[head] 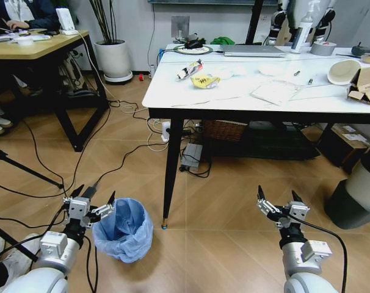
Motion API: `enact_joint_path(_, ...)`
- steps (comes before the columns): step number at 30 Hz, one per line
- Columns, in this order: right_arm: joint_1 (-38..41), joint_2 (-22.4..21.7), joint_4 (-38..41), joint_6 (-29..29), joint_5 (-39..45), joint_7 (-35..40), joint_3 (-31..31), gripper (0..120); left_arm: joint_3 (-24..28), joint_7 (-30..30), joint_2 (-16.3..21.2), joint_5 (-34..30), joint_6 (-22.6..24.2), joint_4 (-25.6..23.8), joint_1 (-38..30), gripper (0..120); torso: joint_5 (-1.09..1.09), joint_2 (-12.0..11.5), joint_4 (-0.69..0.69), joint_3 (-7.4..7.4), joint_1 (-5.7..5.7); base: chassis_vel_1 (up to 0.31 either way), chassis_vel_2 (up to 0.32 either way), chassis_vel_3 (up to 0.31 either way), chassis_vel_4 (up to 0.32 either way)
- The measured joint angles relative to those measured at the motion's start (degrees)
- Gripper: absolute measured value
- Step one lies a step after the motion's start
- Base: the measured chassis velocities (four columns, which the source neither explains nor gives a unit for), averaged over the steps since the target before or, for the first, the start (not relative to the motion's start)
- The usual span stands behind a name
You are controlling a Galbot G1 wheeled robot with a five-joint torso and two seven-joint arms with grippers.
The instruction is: Pick up the trash bin and place the trash from the table into it.
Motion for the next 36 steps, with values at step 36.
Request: enact_joint_path(36, 4.63, -1.75, -11.21, 0.08, -1.07, -0.19, -1.84, 100, 15.28, -15.38, 8.68, -22.75, 29.34, 29.19, -25.63, 100, -0.02, -1.24, -0.01, -0.86, -0.35, 0.000, 0.000, 0.000, 0.000)
